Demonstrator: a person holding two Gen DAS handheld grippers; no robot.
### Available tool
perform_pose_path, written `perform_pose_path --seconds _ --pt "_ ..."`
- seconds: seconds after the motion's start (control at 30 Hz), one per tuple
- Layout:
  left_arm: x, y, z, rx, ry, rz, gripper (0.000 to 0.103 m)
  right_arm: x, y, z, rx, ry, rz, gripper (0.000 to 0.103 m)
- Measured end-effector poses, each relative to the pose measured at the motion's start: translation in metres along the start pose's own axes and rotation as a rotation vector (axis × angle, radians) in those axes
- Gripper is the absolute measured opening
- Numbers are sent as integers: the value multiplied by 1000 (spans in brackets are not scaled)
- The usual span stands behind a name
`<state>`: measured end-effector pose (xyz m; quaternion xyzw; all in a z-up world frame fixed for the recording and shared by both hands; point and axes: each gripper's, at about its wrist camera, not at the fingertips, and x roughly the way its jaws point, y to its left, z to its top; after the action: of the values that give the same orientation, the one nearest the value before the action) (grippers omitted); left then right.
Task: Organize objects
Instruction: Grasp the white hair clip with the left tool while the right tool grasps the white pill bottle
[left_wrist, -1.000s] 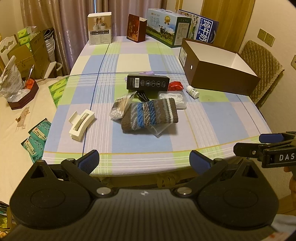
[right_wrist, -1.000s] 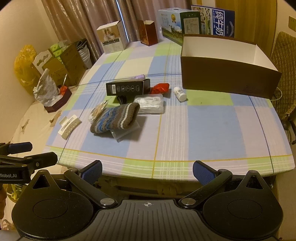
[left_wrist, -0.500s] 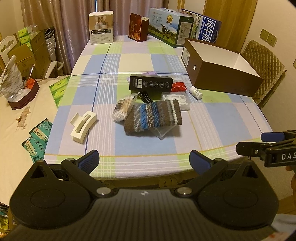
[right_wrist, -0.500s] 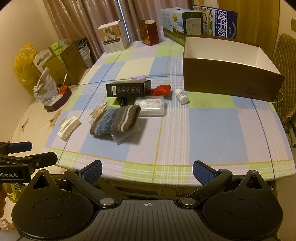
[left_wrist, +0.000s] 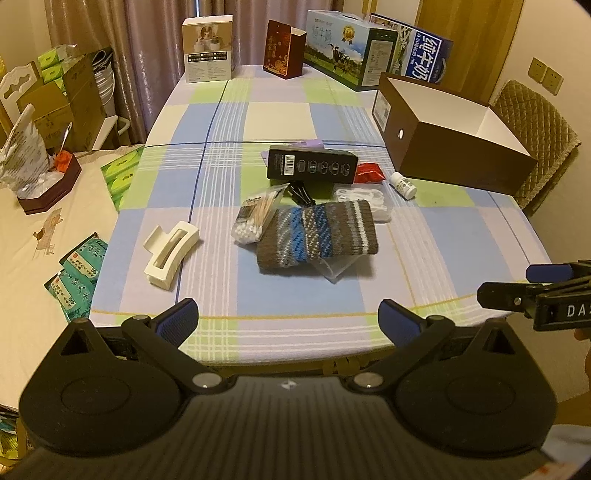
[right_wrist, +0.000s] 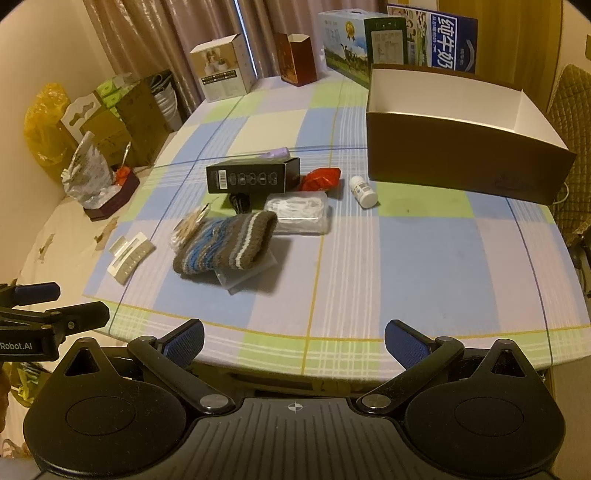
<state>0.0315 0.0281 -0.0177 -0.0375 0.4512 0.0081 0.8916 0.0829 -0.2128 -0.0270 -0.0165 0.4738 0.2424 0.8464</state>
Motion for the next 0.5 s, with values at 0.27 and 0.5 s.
perform_pose_path --seconds 0.27,0.5 --pt "11 10 8 0 -8 20 102 11 -3 8 3 11 0 101" --pt "29 23 12 -1 6 35 102 26 -10 15 19 21 -4 101"
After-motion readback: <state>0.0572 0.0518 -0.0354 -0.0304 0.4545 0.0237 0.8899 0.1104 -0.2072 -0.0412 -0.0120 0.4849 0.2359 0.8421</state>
